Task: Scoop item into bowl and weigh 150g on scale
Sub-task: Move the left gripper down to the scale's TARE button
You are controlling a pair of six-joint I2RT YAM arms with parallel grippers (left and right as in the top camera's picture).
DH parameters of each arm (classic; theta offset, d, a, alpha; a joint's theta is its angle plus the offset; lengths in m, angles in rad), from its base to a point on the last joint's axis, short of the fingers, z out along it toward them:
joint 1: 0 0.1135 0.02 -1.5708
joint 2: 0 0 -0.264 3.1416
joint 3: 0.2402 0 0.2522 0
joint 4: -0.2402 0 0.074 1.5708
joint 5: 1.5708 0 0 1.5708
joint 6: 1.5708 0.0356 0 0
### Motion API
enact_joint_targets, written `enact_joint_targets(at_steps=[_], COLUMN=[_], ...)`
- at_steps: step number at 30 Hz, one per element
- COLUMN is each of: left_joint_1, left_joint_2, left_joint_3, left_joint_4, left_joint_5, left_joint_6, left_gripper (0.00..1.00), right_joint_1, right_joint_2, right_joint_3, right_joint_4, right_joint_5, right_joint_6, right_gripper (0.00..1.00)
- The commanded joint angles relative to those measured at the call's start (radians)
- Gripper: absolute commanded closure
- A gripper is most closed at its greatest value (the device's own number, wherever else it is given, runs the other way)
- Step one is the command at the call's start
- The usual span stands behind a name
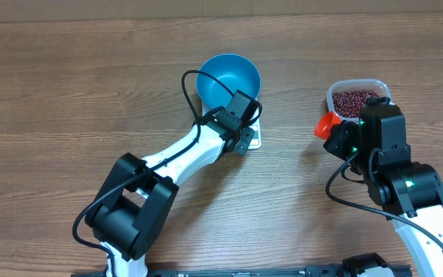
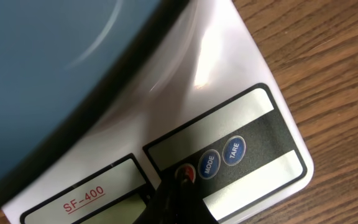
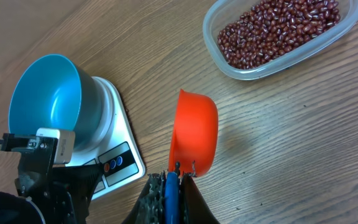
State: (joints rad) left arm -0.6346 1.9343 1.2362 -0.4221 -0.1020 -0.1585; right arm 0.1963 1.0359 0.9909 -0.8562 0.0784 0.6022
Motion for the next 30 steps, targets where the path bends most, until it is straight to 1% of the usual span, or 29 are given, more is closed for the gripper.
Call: enact_joint_targets(at_steps=[1,30], left_joint_1=[-0.005,-0.008], left_joint_2=[0.018,0.036], left_joint_3=[-0.011,-0.011], left_joint_4=[0.005,0.024], left_joint_5=[-0.009,-0.002], left_joint_6=[-0.013,-0.003], left_gripper=[0.96,0.96], right_joint_1=[-0.002,-0.002], right_joint_2=[-0.013,-0.013], right_joint_3=[0.025,0.025], right_joint_4=[0.005,0.005], right_joint_5=[0.010,0.010], right_joint_6=[0.003,0.003], right_gripper=[0.96,0.96])
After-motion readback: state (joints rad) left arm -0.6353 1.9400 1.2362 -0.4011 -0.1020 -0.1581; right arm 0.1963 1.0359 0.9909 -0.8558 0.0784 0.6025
